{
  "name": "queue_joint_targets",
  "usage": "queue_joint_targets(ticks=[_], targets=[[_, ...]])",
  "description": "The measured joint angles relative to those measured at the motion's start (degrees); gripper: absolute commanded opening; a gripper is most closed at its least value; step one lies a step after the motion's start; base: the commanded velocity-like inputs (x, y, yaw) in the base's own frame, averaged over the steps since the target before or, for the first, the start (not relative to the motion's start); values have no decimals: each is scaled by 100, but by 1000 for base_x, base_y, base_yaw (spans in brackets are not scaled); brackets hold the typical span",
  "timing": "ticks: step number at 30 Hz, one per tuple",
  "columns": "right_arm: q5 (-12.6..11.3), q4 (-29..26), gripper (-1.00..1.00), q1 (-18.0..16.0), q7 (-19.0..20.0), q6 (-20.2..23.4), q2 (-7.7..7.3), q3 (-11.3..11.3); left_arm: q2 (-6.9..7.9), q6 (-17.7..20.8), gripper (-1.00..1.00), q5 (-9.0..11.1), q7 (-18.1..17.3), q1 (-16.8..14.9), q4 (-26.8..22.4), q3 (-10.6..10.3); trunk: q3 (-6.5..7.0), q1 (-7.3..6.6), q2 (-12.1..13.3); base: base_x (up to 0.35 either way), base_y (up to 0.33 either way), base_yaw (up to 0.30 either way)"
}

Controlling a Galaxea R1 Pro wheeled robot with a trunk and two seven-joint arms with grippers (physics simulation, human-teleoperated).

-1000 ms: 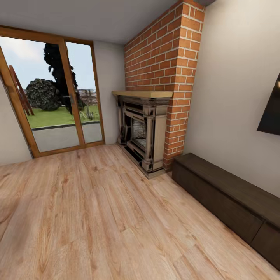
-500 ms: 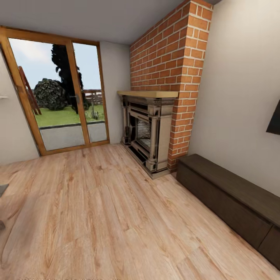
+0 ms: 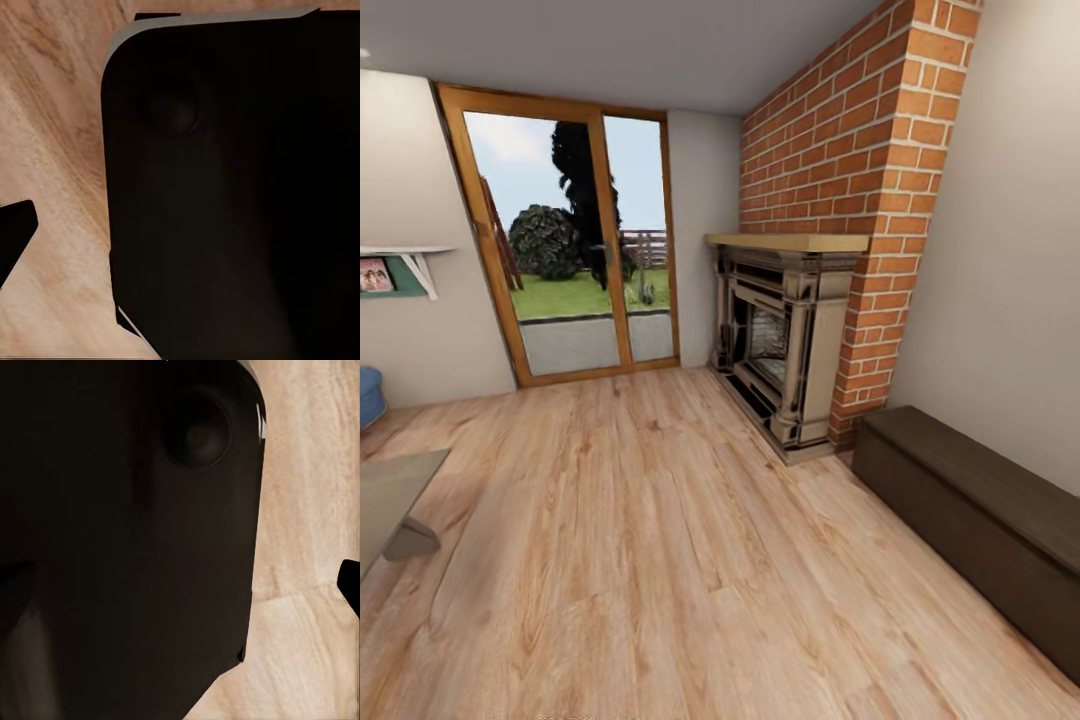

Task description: Turn on the radio receiver that's on the table in the living room.

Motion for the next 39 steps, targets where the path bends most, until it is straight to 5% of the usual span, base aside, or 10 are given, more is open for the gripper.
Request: queue_joint_targets(ticks=[39], targets=[[5,2,100,0,-6,-11,4,0,-1,0,100,9,1,0,-4,9,0,0,0,0,0,271]])
